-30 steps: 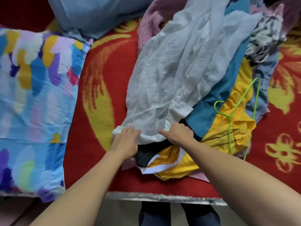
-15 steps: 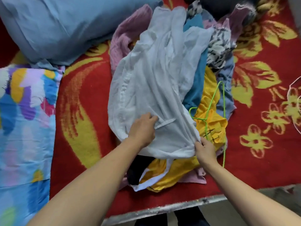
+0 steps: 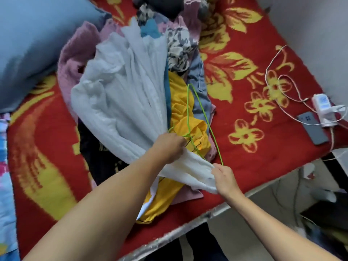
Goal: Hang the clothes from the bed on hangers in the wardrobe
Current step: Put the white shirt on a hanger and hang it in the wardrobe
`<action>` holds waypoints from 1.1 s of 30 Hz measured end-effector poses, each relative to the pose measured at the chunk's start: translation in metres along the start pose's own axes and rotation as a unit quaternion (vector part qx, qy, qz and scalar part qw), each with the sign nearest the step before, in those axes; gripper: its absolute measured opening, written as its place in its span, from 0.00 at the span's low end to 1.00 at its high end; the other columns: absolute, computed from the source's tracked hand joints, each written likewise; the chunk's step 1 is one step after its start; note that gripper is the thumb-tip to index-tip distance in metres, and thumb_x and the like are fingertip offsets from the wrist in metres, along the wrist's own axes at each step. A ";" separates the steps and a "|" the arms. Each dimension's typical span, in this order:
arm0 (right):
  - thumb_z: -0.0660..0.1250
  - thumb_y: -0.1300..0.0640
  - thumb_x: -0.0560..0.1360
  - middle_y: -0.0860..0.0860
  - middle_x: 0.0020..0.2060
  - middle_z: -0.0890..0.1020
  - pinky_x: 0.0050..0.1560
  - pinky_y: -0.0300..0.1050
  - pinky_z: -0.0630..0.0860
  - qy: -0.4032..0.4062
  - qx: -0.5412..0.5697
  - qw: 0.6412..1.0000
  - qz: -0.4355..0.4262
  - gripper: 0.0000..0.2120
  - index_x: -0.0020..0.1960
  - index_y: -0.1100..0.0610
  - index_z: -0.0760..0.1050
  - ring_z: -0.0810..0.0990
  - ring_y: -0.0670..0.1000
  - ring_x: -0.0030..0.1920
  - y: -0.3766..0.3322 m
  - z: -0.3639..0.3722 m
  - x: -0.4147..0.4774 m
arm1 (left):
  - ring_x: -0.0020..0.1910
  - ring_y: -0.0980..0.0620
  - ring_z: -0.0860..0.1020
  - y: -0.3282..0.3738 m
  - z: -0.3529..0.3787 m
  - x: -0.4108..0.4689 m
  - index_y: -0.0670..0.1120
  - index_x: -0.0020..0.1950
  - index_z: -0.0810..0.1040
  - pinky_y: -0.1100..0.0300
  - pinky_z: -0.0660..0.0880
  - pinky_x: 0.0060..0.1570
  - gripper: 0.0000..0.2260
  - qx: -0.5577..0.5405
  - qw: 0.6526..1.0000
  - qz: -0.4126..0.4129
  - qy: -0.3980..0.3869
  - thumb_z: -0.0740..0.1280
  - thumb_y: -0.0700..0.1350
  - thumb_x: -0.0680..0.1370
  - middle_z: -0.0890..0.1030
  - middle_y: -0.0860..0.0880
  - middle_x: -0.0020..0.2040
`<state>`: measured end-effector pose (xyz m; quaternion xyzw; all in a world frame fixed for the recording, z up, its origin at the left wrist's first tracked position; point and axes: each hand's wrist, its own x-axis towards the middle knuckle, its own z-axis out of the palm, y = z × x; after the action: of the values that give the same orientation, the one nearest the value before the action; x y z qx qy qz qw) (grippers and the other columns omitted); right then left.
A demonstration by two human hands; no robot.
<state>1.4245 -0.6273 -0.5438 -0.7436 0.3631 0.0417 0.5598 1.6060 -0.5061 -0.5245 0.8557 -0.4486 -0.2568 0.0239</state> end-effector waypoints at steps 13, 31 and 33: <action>0.68 0.51 0.69 0.50 0.31 0.78 0.34 0.49 0.67 -0.108 -0.413 0.891 -0.153 0.11 0.30 0.51 0.72 0.78 0.54 0.38 -0.131 -0.119 -0.014 | 0.26 0.57 0.63 0.076 -0.132 -0.142 0.48 0.28 0.63 0.63 0.58 0.27 0.16 -0.285 0.938 -0.150 0.127 0.69 0.39 0.68 0.64 0.52 0.27; 0.75 0.50 0.70 0.47 0.31 0.80 0.37 0.45 0.71 -0.067 -0.070 0.843 -0.529 0.08 0.39 0.54 0.80 0.76 0.48 0.33 -0.371 -0.133 -0.215 | 0.28 0.56 0.70 0.182 -0.237 -0.447 0.46 0.33 0.71 0.63 0.66 0.28 0.14 -0.421 0.737 -0.195 0.492 0.74 0.51 0.66 0.73 0.53 0.29; 0.77 0.42 0.64 0.47 0.34 0.82 0.39 0.44 0.73 -0.082 -0.132 0.810 -0.565 0.16 0.43 0.51 0.81 0.79 0.48 0.36 -0.379 -0.147 -0.252 | 0.28 0.53 0.67 0.195 -0.233 -0.474 0.43 0.31 0.69 0.59 0.65 0.30 0.15 -0.322 0.733 -0.242 0.549 0.72 0.51 0.65 0.71 0.52 0.27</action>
<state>1.4114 -0.5883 -0.0678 -0.8784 -0.1774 -0.1733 0.4085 1.3453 -0.2968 -0.0717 0.8686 -0.0260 0.1310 0.4771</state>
